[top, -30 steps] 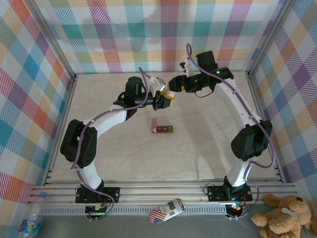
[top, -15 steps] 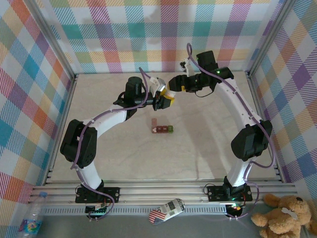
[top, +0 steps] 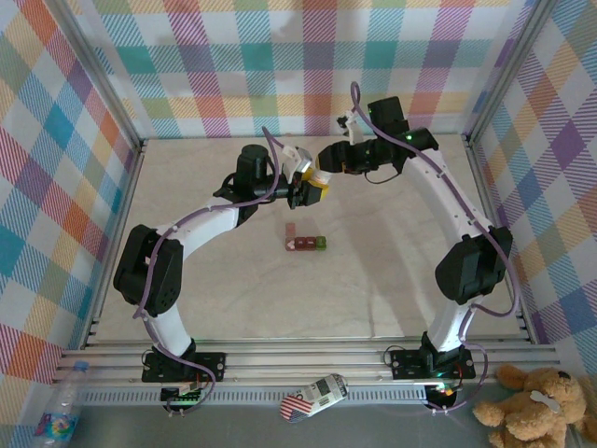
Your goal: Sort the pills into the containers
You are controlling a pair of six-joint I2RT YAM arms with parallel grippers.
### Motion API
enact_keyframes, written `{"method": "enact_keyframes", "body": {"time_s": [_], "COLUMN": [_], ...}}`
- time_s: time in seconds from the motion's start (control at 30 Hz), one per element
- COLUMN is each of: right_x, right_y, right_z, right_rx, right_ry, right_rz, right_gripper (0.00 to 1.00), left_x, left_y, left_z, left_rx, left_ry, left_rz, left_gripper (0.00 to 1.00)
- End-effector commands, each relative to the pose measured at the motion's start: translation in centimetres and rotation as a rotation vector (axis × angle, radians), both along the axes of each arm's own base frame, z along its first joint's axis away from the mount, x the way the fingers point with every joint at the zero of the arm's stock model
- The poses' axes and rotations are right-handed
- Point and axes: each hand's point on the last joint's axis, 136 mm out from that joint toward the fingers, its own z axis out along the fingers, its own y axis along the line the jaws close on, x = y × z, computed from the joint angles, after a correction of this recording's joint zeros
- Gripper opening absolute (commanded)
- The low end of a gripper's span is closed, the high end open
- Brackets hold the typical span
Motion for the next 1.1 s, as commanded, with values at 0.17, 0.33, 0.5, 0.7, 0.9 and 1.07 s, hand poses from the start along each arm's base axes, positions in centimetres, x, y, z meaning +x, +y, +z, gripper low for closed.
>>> {"method": "enact_keyframes", "body": {"time_s": [0.17,0.33,0.5,0.7,0.9,1.07], "right_x": [0.3,0.9,1.0,1.6,2.1,1.1], "right_y": [-0.4,-0.7,0.1,0.0,-1.1,-2.0], "right_z": [-3.4,-5.9,-6.4,-5.3,-2.3,0.0], "right_rx": [0.019,0.009,0.008,0.012,0.056,0.096], "right_ry": [0.116,0.185,0.182,0.162,0.123,0.067], "right_rz": [-0.174,-0.359,-0.434,-0.465,-0.47,-0.443], "right_gripper": [0.38,0.37,0.38,0.45,0.63,0.78], "left_x": [0.8,0.9,1.6,2.6,3.6,4.0], "left_y": [-0.3,-1.2,-1.7,-1.7,-1.0,0.0], "left_z": [2.3,1.9,1.8,1.1,0.8,1.4], "left_rx": [-0.012,0.042,0.056,0.062,0.044,0.01], "left_ry": [-0.117,-0.203,-0.228,-0.217,-0.206,-0.204], "left_rz": [0.118,0.211,0.285,0.317,0.344,0.338], "left_gripper": [0.0,0.0,0.0,0.0,0.0,0.0]}}
